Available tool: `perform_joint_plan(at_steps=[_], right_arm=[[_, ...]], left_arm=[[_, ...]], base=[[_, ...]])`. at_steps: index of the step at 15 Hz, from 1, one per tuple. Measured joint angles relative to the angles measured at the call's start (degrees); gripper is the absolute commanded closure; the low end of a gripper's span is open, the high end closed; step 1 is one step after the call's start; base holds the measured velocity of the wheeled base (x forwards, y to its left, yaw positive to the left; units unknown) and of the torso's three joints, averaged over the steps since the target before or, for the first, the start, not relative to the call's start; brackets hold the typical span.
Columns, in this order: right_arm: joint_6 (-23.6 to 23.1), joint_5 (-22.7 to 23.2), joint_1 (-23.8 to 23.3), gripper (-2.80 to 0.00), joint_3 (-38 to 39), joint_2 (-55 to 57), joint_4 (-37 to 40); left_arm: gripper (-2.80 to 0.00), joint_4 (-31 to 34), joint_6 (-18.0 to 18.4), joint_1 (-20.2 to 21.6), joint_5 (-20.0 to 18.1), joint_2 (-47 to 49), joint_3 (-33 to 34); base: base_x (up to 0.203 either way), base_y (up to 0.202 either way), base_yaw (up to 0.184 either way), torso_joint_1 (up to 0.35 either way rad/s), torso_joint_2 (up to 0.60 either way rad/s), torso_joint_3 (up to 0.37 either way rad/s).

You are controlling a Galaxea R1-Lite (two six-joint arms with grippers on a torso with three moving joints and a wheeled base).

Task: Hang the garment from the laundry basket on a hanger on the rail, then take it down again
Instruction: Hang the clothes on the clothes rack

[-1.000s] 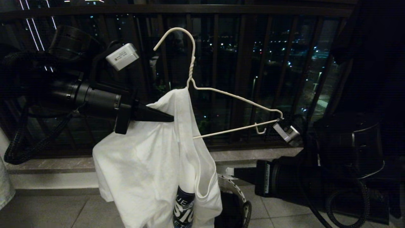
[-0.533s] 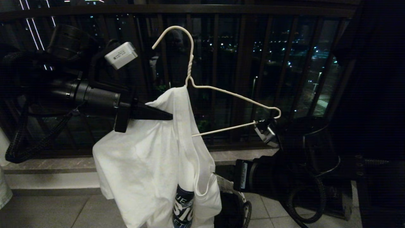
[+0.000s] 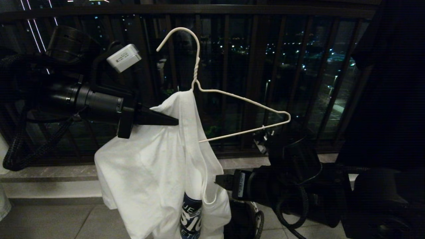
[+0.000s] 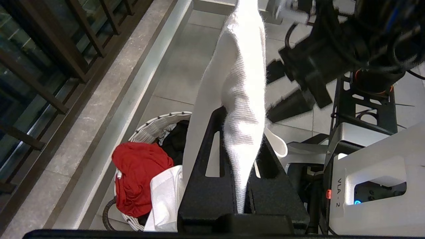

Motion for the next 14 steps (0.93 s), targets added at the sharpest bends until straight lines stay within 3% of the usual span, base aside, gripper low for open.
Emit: perform_joint_plan(at_steps=[3,4,9,14], right_arm=[[0.00,-0.71,0.70,-2.80,-0.39,1.46,0.00],[-0.06,-1.29,0.70,0.00,-0.39,2.01,-0.03],[-0.29,-2.46,0.28,0.00,0.23,3.19,-0.11],[-3.49,-2.57,-5.18,0.00,0.08,3.47,-0.60]], left_arm=[[0.00,0.02,-0.02,0.30,0.00,-0.11,-0.02],[0.00,0.02,0.00,0.57,0.00,-0.23,-0.02],[0.00,0.00,-0.05,1.75,0.00,-0.91,0.06],[0.00,0.04,-0.85,2.76,-0.24,-3.54,2.93]], base=[[0.000,0.000,0.000,0.000,0.00,0.000],[0.000,0.000,0.000,0.000,0.00,0.000],[0.000,0.000,0.000,0.000,0.00,0.000],[0.000,0.000,0.000,0.000,0.00,0.000]])
